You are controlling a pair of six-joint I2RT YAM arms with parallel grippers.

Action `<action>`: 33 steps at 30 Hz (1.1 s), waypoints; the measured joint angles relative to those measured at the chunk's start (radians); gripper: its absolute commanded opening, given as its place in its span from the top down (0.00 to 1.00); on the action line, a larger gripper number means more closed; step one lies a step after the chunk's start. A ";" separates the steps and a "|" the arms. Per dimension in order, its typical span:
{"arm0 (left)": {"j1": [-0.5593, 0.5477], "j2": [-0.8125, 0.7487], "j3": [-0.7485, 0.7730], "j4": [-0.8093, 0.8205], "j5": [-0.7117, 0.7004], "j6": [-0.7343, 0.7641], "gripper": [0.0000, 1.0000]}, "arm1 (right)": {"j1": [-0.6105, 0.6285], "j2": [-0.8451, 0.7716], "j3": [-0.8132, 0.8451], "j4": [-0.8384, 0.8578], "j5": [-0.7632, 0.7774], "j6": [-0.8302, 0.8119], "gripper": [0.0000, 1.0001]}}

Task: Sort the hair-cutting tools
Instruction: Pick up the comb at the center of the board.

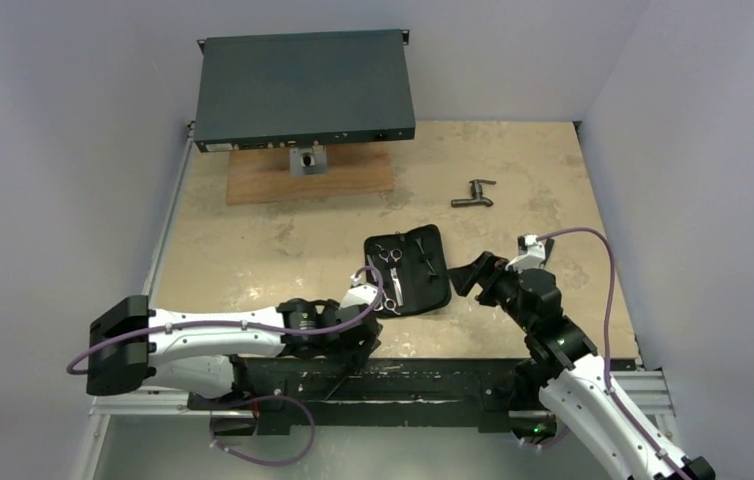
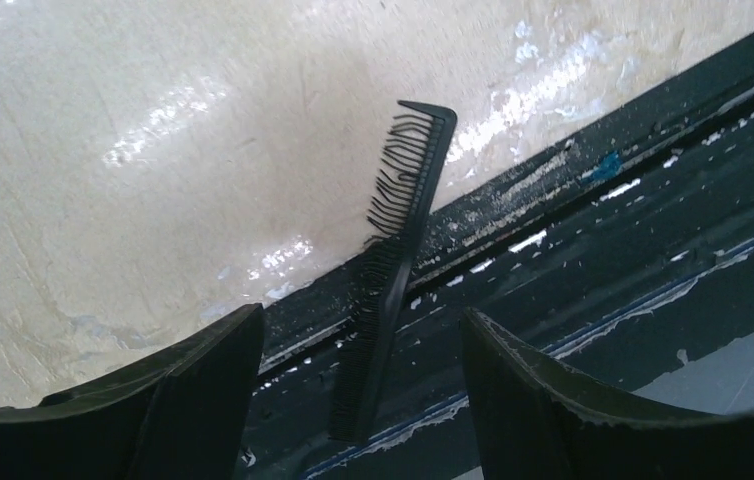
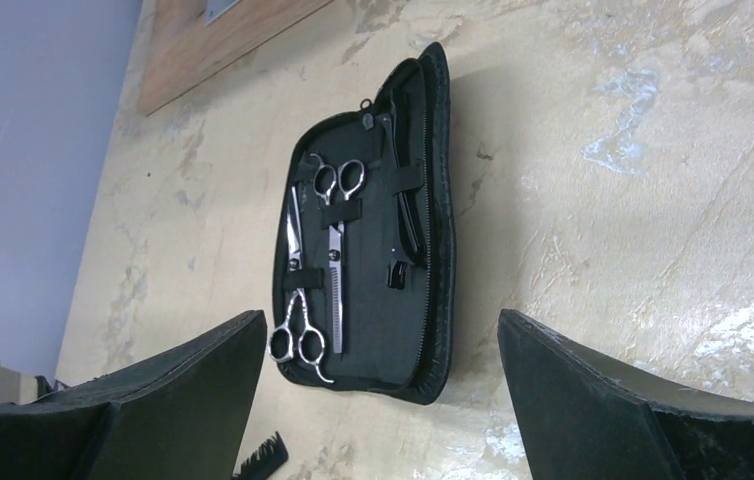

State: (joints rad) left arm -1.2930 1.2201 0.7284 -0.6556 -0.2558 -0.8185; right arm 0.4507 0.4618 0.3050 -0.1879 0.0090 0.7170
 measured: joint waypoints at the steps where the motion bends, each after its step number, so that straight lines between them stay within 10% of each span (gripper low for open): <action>1: -0.015 0.016 0.010 -0.005 -0.003 0.000 0.30 | 0.000 -0.008 0.000 -0.005 0.000 -0.001 0.13; 16: -0.081 0.227 0.040 -0.001 -0.002 0.011 0.51 | 0.000 -0.051 0.003 -0.038 -0.053 -0.003 0.13; 33: -0.059 0.206 0.002 0.061 0.004 -0.027 0.51 | 0.000 -0.078 0.005 -0.055 -0.055 -0.003 0.13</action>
State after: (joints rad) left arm -1.3521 1.4261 0.7303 -0.5941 -0.2516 -0.8459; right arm 0.4507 0.3836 0.3103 -0.2428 -0.0456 0.7143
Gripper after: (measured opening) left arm 0.493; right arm 0.870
